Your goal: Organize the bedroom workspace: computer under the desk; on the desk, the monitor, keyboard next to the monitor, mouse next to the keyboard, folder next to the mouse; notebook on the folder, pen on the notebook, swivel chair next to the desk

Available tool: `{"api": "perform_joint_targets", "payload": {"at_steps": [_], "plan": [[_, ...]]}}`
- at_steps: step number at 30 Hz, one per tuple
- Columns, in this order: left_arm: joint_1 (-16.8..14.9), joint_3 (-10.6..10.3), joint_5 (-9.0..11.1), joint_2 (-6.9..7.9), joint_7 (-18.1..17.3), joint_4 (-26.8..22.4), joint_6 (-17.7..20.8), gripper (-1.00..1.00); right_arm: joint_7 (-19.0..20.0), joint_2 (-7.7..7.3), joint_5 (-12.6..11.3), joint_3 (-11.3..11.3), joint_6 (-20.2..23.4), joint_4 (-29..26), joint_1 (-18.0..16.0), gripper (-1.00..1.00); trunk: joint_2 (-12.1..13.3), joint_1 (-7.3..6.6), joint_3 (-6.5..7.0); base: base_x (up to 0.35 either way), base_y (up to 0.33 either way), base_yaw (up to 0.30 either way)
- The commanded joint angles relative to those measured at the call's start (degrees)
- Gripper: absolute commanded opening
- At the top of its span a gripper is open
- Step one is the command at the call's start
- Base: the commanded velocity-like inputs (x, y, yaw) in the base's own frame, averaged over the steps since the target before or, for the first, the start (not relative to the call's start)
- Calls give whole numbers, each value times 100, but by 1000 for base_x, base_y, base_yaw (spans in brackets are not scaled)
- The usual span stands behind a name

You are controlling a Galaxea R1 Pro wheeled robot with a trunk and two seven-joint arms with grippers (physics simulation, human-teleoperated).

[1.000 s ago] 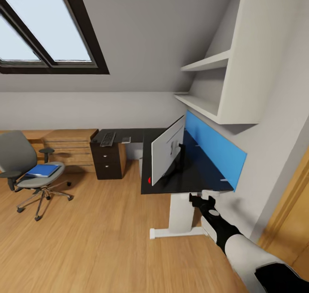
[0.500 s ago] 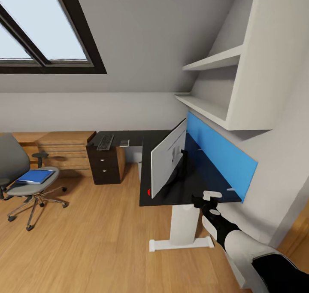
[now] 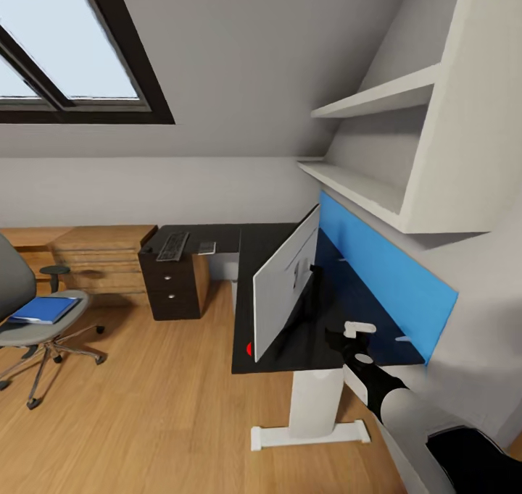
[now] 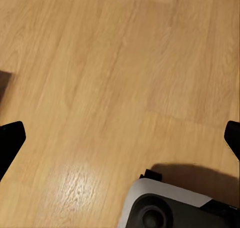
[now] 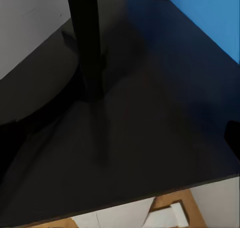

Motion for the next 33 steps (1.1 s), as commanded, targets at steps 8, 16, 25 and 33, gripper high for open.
{"api": "perform_joint_targets", "payload": {"at_steps": [8,16,25,33], "plan": [[-2,-30,60,8,41,-13,-39,100,-10,-1,65,51,-327,4,-5,100,-10,7,-10,322,-101,0],[-2,-22,59,7,44,-18,-45,100,-15,-1,310,44,-371,14,-5,100,-10,7,-10,322,-60,0],[-2,-20,55,7,48,-24,-46,100,35,6,384,65,-360,70,-5,100,-10,7,-10,142,-4,0],[-2,1,52,7,48,-139,-73,100,403,8,557,84,-336,136,-5,100,-10,7,-10,13,0,0]]}}
